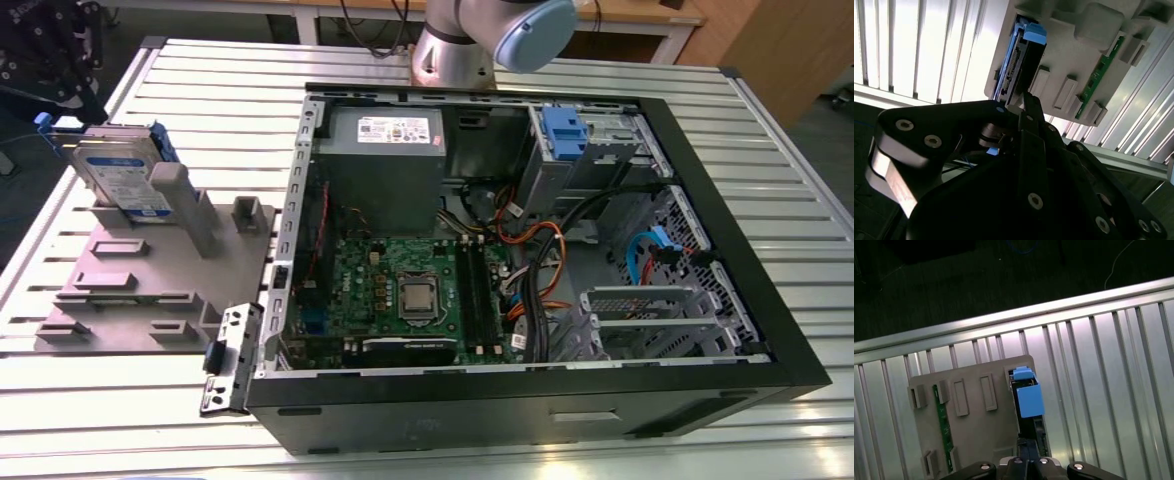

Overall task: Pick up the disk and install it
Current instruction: 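Pick up the disk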

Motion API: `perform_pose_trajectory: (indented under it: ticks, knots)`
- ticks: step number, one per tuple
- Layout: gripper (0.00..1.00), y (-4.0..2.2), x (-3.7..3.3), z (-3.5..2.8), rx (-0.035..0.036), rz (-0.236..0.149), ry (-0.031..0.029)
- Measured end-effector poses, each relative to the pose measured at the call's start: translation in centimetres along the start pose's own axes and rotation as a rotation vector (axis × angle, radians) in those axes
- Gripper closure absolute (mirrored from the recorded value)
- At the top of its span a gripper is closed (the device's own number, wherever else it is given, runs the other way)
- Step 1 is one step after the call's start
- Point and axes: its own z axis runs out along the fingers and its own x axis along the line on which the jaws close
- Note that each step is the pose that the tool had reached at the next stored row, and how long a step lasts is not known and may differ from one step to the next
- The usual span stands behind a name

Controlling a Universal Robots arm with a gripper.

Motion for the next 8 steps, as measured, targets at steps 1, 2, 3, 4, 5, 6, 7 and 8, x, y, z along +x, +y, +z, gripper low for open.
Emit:
perform_pose_trajectory:
  ticks: [1, 2, 3, 4, 5, 6, 7, 8]
  knots:
    - [0.89, 0.00, 0.00, 0.00, 0.0000, 0.000, 0.0000]
    - [0.89, 0.00, 0.01, 0.01, 0.0001, 0.000, 0.0000]
    - [0.89, 0.01, 0.02, 0.02, 0.0002, 0.000, -0.0001]
    - [0.89, 0.02, 0.03, 0.06, 0.0007, 0.000, -0.0003]
    - [0.89, 0.03, 0.04, 0.07, 0.0007, 0.000, -0.0002]
    - [0.89, 0.03, 0.04, 0.07, 0.0007, 0.000, -0.0001]
    - [0.89, 0.03, 0.04, 0.07, 0.0007, 0.000, -0.0001]
    - [0.89, 0.03, 0.03, 0.08, 0.0007, 0.000, -0.0002]
